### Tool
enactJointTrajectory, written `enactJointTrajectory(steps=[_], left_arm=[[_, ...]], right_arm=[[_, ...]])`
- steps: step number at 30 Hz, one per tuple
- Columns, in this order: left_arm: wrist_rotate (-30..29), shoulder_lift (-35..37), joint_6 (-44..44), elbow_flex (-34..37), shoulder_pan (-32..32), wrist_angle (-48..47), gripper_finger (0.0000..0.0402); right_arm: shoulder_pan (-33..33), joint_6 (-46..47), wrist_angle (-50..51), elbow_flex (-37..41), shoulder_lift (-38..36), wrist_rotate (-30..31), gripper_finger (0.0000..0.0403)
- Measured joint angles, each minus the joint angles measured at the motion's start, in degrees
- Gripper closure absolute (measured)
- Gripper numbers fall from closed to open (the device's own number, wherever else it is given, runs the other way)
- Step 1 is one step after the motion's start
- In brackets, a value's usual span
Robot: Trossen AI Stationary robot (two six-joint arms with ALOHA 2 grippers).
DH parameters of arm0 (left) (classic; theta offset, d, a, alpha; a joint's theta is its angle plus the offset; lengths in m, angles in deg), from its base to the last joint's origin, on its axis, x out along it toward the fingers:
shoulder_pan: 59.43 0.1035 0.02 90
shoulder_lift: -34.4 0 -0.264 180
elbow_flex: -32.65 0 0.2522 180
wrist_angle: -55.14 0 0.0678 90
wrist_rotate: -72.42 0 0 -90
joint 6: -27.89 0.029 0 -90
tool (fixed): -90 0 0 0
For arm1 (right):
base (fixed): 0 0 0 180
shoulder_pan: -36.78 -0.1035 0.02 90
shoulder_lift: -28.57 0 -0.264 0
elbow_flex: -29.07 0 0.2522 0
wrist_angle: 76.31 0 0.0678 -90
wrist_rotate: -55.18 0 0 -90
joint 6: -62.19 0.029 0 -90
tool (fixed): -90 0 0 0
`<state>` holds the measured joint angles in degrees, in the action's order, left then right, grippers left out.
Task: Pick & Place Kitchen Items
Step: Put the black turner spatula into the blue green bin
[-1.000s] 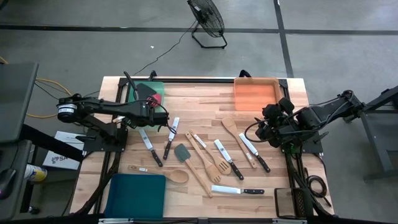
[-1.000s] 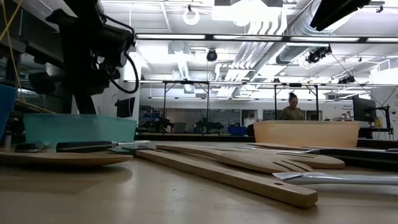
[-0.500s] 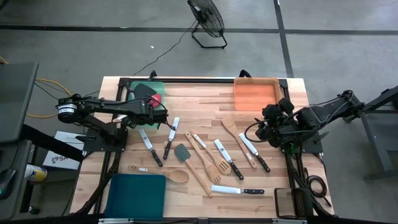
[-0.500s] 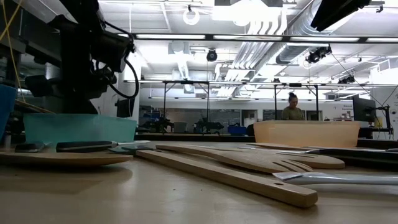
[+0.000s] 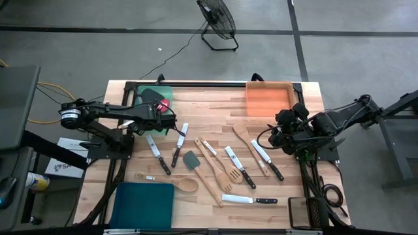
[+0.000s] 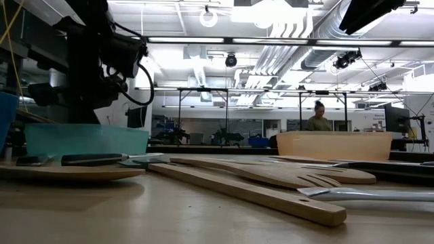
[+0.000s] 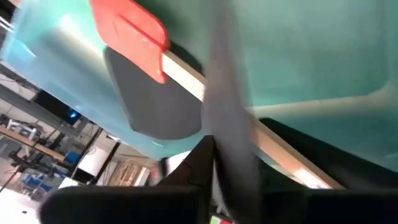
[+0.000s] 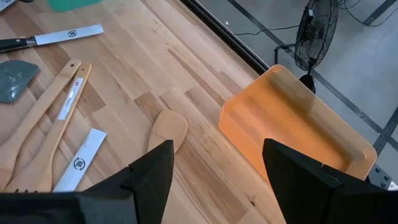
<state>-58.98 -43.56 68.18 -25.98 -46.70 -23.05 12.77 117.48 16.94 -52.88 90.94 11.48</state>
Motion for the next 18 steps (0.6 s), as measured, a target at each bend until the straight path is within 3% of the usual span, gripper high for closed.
enactJointTrajectory(steps=[18], left_arm=[[3.4, 0.0, -0.1, -2.9, -4.8, 2.6, 0.0398]], right_arm=[[0.0, 0.0, 0.0, 0.0, 0.0, 0.0, 0.0164]])
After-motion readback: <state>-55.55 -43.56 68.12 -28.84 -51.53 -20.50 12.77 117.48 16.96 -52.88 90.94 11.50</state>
